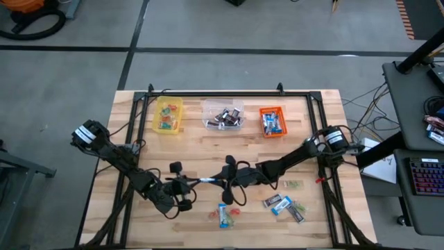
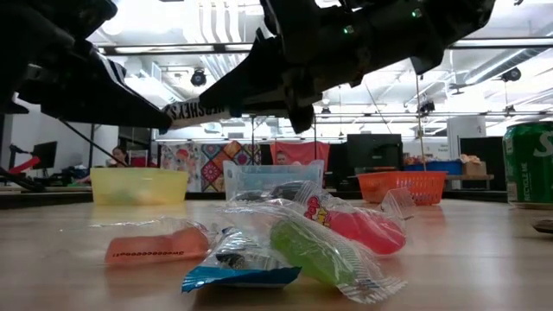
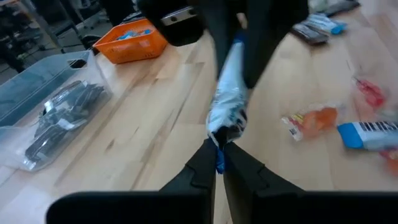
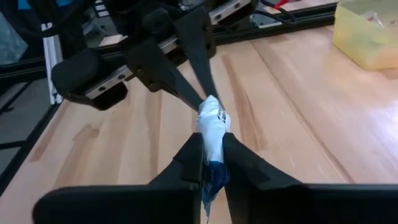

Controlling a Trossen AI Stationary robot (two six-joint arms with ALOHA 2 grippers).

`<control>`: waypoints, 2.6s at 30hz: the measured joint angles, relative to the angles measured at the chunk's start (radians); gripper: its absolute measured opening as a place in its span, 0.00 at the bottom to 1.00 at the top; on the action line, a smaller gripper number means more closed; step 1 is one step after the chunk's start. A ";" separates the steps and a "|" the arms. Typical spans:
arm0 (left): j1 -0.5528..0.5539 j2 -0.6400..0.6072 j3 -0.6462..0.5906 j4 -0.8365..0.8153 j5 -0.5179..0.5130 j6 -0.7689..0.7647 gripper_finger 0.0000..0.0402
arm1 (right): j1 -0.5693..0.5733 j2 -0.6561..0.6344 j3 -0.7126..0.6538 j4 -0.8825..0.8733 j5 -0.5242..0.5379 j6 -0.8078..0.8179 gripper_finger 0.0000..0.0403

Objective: Organize candy in baskets
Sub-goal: Put the white chocolate bar chocolate into the orange bin, then put the orange gummy into the yellow bin

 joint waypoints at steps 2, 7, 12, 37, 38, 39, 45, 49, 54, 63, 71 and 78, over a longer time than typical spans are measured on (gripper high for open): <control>0.000 0.000 0.000 0.001 -0.008 -0.020 0.03 | 0.000 -0.001 0.000 0.001 -0.015 -0.005 0.06; 0.000 -0.020 0.001 -0.013 0.004 -0.018 0.12 | -0.008 -0.037 0.003 -0.083 -0.035 -0.009 0.05; 0.001 -0.069 0.001 -0.060 0.077 -0.025 0.18 | -0.035 -0.159 0.008 -0.414 0.045 -0.010 0.05; 0.008 -0.096 0.000 -0.060 0.069 -0.132 0.20 | -0.652 -0.524 -0.059 -1.283 0.125 0.173 0.06; 0.008 -0.096 0.000 -0.060 0.072 -0.133 0.20 | -0.672 -0.514 -0.059 -1.278 0.125 0.173 0.08; 0.008 -0.096 0.000 -0.060 0.072 -0.138 0.20 | -0.690 -0.506 -0.059 -1.276 0.127 0.173 0.09; 0.008 -0.083 -0.001 -0.061 0.072 -0.160 0.20 | -0.726 -0.468 -0.059 -1.277 0.125 0.168 0.24; 0.008 -0.079 -0.001 -0.060 0.072 -0.178 0.20 | -0.724 -0.471 -0.059 -1.277 0.123 0.167 0.33; 0.008 -0.079 -0.001 -0.059 0.101 -0.249 0.20 | -0.697 -0.493 -0.059 -1.277 0.115 0.171 0.40; 0.005 -0.055 -0.001 0.030 0.283 -0.282 0.24 | -0.544 -0.536 -0.059 -1.277 0.113 0.202 0.43; -0.014 0.097 0.015 0.214 0.368 -0.365 0.42 | -0.362 -0.540 -0.059 -1.277 0.114 0.281 0.43; -0.035 0.264 0.163 0.124 0.371 -0.175 0.48 | -0.151 -0.540 -0.082 -1.225 0.281 0.299 0.43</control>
